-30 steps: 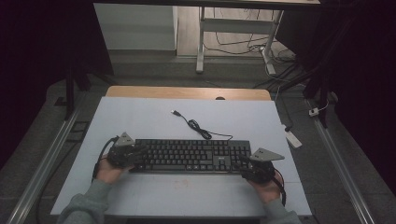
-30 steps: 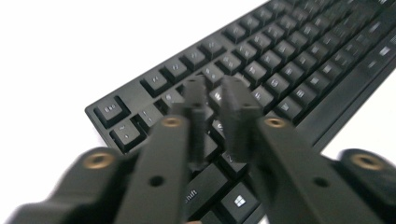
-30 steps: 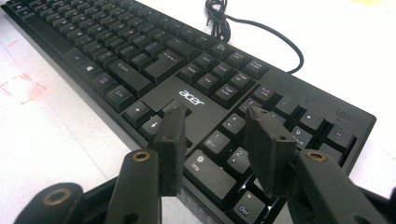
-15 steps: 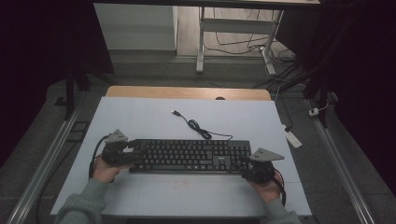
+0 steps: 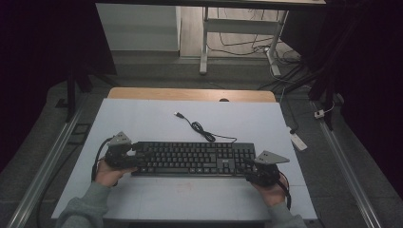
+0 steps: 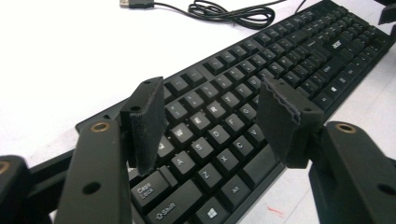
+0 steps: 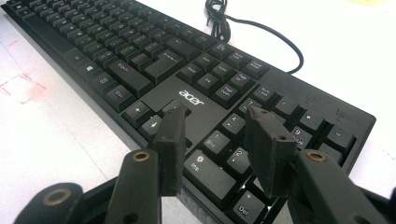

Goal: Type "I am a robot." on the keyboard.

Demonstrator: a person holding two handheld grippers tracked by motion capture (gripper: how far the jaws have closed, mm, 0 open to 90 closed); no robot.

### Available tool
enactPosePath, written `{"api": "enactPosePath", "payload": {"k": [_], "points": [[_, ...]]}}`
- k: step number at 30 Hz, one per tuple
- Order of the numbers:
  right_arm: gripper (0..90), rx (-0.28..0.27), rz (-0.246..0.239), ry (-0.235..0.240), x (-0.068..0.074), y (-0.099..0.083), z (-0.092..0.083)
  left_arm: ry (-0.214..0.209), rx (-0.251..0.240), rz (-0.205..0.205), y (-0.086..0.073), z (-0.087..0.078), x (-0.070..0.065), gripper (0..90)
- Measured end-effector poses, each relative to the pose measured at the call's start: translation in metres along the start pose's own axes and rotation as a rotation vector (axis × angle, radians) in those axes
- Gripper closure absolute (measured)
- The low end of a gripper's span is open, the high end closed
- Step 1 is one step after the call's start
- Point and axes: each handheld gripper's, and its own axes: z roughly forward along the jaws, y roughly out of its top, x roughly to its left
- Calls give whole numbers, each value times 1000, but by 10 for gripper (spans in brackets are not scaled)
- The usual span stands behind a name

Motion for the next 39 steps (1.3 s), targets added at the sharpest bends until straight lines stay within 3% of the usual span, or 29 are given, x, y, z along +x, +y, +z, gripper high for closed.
{"api": "enactPosePath", "payload": {"k": [20, 28, 39], "points": [[586, 5, -2, -1, 0, 0, 1, -75, 29, 66, 6, 15, -26, 420], [586, 8, -3, -4, 0, 0, 1, -87, 39, 90, 8, 21, -34, 431], [586, 7, -3, -1, 1, 0, 1, -120, 80, 143, 8, 35, -48, 515]]}}
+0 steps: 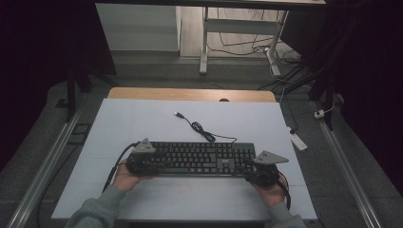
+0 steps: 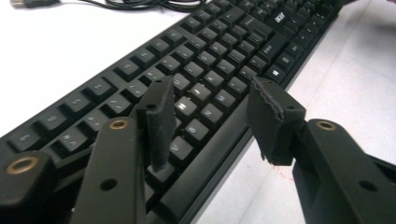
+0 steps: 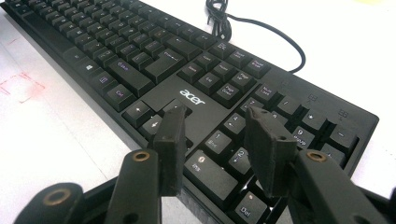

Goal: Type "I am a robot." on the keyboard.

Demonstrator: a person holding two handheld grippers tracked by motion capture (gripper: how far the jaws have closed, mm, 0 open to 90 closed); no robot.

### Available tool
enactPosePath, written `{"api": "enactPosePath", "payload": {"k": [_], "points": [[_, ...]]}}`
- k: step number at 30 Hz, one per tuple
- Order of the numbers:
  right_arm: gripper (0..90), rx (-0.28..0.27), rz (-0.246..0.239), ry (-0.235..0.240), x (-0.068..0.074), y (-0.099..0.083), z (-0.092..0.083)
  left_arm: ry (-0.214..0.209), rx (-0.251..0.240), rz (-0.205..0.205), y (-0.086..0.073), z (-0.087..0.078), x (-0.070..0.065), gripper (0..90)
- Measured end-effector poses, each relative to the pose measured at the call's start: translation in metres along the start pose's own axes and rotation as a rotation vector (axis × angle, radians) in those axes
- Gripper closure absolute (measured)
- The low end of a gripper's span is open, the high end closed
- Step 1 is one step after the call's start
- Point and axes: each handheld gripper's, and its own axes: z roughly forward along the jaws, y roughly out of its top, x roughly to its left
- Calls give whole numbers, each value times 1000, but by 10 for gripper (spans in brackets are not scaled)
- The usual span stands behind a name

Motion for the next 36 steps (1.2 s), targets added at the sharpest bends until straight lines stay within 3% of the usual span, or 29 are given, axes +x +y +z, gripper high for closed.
{"api": "enactPosePath", "payload": {"k": [7, 17, 29, 36], "points": [[586, 0, -1, 0, 0, 0, 0, -7, 27, 35, 0, 8, -6, 604], [586, 0, -1, -1, 0, 0, 0, -22, 86, 76, -2, 18, -10, 886], [586, 4, -2, -3, 0, 0, 0, -8, 144, 99, -7, 30, -11, 888], [586, 1, -2, -1, 0, 0, 0, -2, 153, 101, -8, 33, -11, 888]]}}
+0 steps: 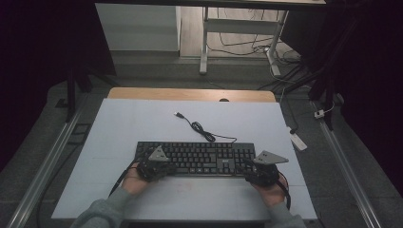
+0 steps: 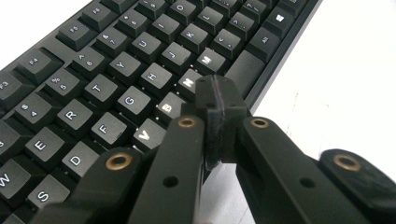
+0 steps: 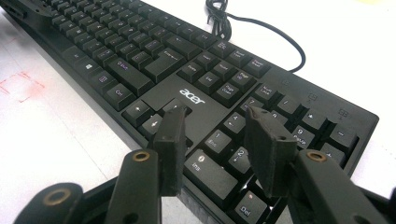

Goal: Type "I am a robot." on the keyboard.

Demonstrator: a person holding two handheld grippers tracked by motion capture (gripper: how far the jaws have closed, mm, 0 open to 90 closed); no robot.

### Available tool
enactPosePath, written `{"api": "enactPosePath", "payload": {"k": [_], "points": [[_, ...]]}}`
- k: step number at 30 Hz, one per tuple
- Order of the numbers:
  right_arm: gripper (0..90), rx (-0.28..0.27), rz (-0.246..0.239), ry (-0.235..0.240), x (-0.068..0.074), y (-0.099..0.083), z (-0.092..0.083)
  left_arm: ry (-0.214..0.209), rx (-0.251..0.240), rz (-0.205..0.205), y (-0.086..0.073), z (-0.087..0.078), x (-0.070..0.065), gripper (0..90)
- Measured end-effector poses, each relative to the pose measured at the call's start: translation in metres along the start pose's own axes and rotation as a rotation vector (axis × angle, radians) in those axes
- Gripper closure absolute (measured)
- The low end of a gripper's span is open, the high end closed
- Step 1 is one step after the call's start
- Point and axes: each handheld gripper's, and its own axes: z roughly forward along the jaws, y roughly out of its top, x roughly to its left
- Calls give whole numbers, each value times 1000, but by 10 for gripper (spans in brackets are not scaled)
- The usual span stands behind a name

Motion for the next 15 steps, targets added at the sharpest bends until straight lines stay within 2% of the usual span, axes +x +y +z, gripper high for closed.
{"api": "enactPosePath", "payload": {"k": [6, 10, 13, 15], "points": [[586, 3, 0, -2, 0, 0, 0, -5, 3, -11, -2, 3, 2, 888], [586, 1, -1, -1, 0, 0, 0, 17, 2, 7, -1, 0, 0, 888], [586, -1, 1, -1, 0, 0, 0, 14, -40, 1, 1, -7, 0, 887], [586, -1, 1, -1, 0, 0, 0, 12, -77, -18, 1, -13, 2, 857]]}}
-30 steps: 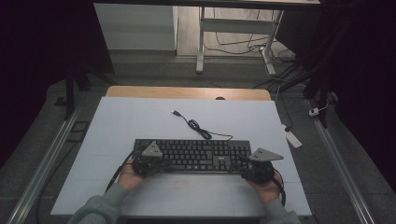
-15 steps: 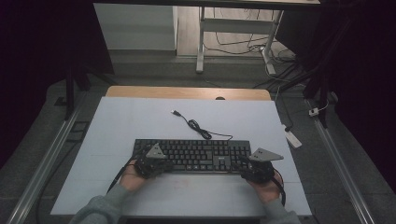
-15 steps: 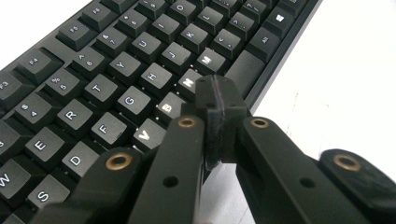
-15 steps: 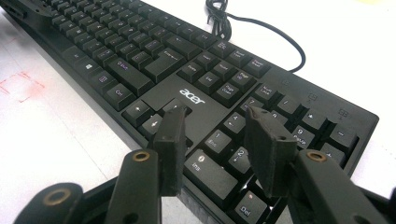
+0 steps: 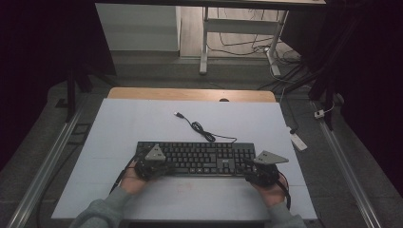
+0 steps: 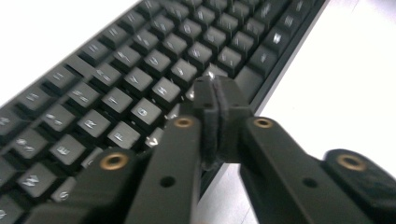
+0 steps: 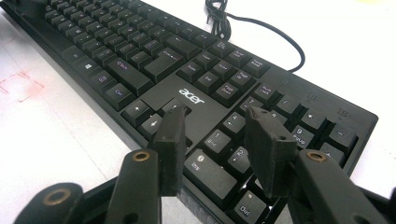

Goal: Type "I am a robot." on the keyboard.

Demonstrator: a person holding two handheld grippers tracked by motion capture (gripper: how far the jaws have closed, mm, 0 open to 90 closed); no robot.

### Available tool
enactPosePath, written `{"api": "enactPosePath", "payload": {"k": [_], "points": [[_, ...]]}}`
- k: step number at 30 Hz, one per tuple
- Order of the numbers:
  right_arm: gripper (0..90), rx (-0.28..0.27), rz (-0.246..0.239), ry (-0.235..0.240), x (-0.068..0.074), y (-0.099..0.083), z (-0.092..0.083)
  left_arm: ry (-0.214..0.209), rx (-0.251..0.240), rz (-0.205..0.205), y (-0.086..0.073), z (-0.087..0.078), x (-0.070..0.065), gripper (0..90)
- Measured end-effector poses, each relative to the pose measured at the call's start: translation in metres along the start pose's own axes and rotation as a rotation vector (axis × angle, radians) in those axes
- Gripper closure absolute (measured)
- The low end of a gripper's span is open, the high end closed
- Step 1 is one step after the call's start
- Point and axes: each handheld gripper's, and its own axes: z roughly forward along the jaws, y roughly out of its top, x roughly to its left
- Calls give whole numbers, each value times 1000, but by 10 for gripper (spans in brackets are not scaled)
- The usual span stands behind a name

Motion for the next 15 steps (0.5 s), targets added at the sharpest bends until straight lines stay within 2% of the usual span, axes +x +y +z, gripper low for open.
{"api": "enactPosePath", "payload": {"k": [3, 8, 15], "points": [[586, 0, -1, 0, 0, 0, 0, 2, -39, -28, 0, -9, 4, 748], [586, 2, -3, 1, 0, 0, 0, 14, -48, -69, -1, -17, 11, 551], [586, 1, -3, 2, 0, 0, 1, 35, -64, -134, -6, -29, 23, 431]]}}
